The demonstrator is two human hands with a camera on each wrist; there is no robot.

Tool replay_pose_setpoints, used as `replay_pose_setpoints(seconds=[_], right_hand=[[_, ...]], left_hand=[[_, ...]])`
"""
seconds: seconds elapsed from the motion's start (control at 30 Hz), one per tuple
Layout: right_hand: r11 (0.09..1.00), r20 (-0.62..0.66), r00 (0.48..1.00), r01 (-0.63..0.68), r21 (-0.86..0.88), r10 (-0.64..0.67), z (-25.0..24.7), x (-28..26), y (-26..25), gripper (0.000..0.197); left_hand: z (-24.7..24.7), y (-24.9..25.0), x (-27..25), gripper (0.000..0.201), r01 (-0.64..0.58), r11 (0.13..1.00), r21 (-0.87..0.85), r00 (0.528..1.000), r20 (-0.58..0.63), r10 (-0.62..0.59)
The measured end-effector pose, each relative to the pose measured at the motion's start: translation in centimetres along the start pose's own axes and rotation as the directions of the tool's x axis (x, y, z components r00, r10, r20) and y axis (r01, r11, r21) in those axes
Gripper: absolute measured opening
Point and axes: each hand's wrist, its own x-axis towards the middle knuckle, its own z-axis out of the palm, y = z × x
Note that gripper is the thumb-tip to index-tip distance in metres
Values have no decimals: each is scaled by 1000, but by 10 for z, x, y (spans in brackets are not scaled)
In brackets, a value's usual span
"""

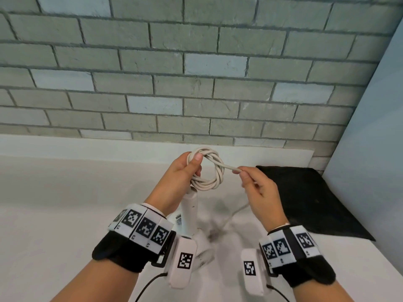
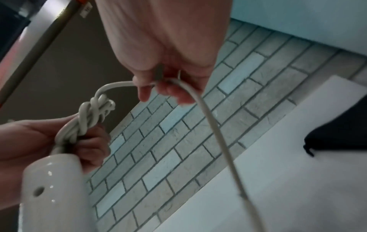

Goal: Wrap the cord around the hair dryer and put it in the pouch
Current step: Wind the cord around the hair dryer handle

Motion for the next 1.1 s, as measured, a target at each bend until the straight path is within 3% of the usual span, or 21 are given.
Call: replay_pose_setpoints(seconds=[0.1,0.23,0.33,0.4,0.5,0.6,0.7,0.8,0.93,1.03,1.1], right_hand=[[999,11,999,-33,-21,33,13,2,1,20],[955,86,978,-204,213,190,26,4,-11,20],[798,213,929,-370,476,303,35,0,-20,24],[681,285,907,-421,600,310,35,-1,-26,27],[549,344,897,-442,709,278,30,1,-34,28],[478,365,894,-448,755,261,26,1,-38,27],[532,332,909,-417,737,251,26,2,-42,43],[543,305,920,-392,742,247,29,7,-47,40],[320,378,885,-454,831,273,31,11,-45,46],[214,433,871,-480,851,231,28,17,-45,24],[279,418,878,-473,836,233,26,21,-46,7]], left_hand=[[3,0,-2,30,-7,999,-50,1000,-8,7],[12,-1,-2,28,-34,998,-47,998,-52,31],[15,-1,-1,24,-70,996,-52,996,-62,67],[16,-3,0,21,-88,995,-48,994,-72,85],[18,-7,1,19,-122,992,-17,985,-122,120],[22,-8,0,20,-155,987,45,971,-179,161],[26,-6,1,20,-172,982,76,960,-209,184],[28,-5,3,18,-165,983,77,954,-239,179],[30,-5,3,19,-165,984,67,960,-218,175],[27,-4,4,24,-135,989,69,979,-143,143],[27,-3,4,25,-103,992,71,989,-99,110]])
